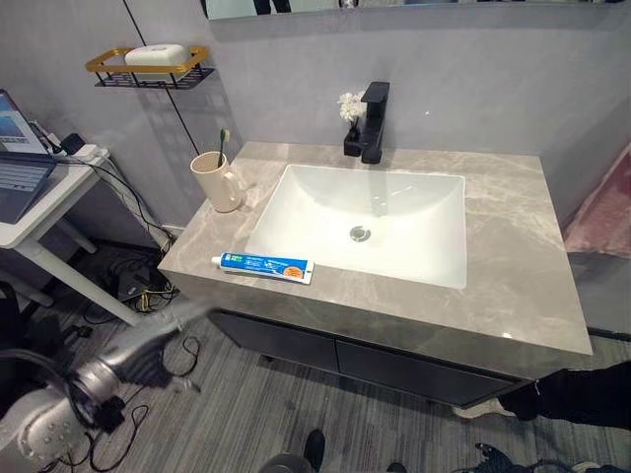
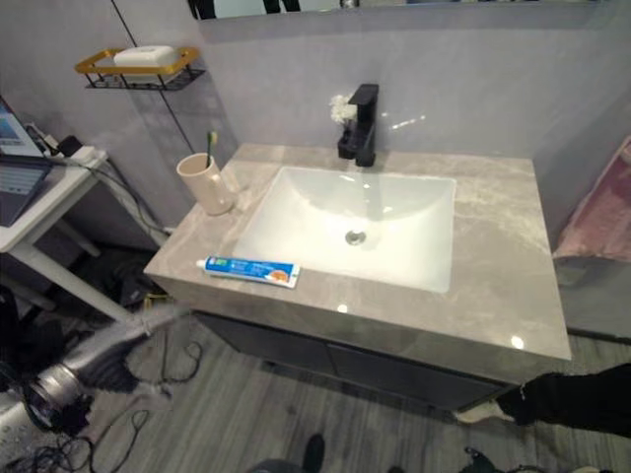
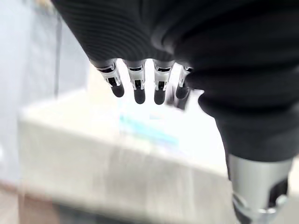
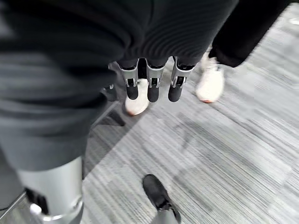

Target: Put brush and paste in cup on sink, flatten towel.

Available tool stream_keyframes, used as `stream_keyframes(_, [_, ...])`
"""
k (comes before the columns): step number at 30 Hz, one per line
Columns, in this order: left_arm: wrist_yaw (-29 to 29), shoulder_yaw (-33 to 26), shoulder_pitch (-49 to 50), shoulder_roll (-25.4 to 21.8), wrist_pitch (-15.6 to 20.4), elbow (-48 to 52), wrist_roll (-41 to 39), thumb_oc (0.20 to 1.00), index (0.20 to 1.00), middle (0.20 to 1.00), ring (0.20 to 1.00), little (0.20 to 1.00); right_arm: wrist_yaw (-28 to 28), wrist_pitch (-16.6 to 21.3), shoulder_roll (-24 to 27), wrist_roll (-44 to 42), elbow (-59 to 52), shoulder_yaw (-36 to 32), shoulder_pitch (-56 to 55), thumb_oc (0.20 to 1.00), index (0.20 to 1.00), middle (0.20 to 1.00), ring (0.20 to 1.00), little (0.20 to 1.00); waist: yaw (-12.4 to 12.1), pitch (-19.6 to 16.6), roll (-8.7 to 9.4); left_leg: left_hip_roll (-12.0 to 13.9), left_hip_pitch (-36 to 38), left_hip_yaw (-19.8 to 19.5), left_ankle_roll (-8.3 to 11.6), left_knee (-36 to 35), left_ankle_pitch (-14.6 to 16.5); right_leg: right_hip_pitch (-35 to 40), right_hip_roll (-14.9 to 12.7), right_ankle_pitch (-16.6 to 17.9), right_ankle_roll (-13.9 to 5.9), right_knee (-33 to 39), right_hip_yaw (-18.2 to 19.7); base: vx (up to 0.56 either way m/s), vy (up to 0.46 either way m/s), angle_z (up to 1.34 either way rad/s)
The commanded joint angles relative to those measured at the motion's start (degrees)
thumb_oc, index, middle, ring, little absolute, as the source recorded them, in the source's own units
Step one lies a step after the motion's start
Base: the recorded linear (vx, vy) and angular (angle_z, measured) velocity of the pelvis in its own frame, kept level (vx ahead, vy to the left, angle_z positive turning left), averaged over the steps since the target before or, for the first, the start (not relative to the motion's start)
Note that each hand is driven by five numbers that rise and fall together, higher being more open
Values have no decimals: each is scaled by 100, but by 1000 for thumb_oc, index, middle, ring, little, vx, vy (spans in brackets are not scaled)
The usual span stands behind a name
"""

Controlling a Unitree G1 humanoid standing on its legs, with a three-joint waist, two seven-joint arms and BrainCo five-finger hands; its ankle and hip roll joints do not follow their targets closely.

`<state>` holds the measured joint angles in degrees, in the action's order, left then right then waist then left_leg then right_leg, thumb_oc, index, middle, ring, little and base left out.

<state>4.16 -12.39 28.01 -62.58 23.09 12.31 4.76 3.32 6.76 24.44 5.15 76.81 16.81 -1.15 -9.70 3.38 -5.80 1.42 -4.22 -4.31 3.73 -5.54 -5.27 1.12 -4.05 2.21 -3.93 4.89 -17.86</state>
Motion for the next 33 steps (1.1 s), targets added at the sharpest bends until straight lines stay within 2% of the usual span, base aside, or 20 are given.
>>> stream_keyframes(1, [257, -227, -652, 167, -92, -208, -691, 1000, 1000, 1000, 1000, 1000, -209, -162, -123, -151, 1, 187, 270, 1000, 1000, 1000, 1000, 1000, 230, -19, 247, -20, -210, 54, 287, 54, -80, -92, -421, 148, -477, -43, 367, 0, 0, 0])
stream_keyframes(4, [290, -226, -877, 243, -112, -429, -681, 1000, 1000, 1000, 1000, 1000, -267, -186, -114, -170, 38, 120, 240, 1000, 1000, 1000, 1000, 1000, 275, -15, 229, -19, -229, 59, 297, 54, -80, -122, -430, 166, -474, -34, 396, -7, 5, -2])
stream_keyframes(6, [268, -121, -1199, 328, -145, -741, -668, 1000, 1000, 1000, 1000, 1000, -299, -170, -113, -350, -20, -15, 179, 1000, 1000, 1000, 1000, 1000, 400, 23, 218, -6, -318, 128, 319, 54, -89, -254, -445, 226, -489, -24, 487, -28, 25, -7])
stream_keyframes(12, [260, 19, -1390, 376, -172, -876, -662, 1000, 1000, 1000, 1000, 1000, -308, -178, -116, -423, 10, -93, 147, 1000, 1000, 1000, 1000, 1000, 438, 30, 203, -1, -396, 172, 324, 54, -89, -350, -463, 264, -503, -8, 543, -8, 21, -12])
stream_keyframes(13, [215, 119, -1549, 453, -235, -1029, -677, 1000, 1000, 1000, 1000, 1000, -345, -190, -167, -498, 62, -110, 131, 1000, 1000, 1000, 1000, 1000, 586, 75, 196, 4, -471, 267, 318, 54, -80, -497, -496, 328, -532, 11, 651, -23, 64, -3])
stream_keyframes(24, [192, 359, -1760, 443, -271, -1190, -564, 1000, 1000, 1000, 1000, 1000, -351, -250, -187, -592, 203, -245, 107, 1000, 1000, 1000, 1000, 1000, 716, 163, 182, 27, -781, 694, 247, 54, -52, -1114, -576, 524, -608, 11, 1202, -8, 47, -30])
stream_keyframes(33, [235, 534, -1789, 500, -320, -1278, -462, 1000, 1000, 1000, 1000, 1000, -285, -180, -162, -828, 68, -313, 113, 1000, 1000, 1000, 1000, 1000, 795, 287, 278, 54, -999, 801, 217, 54, -75, -1429, -584, 641, -642, 11, 1351, -2, 24, -17])
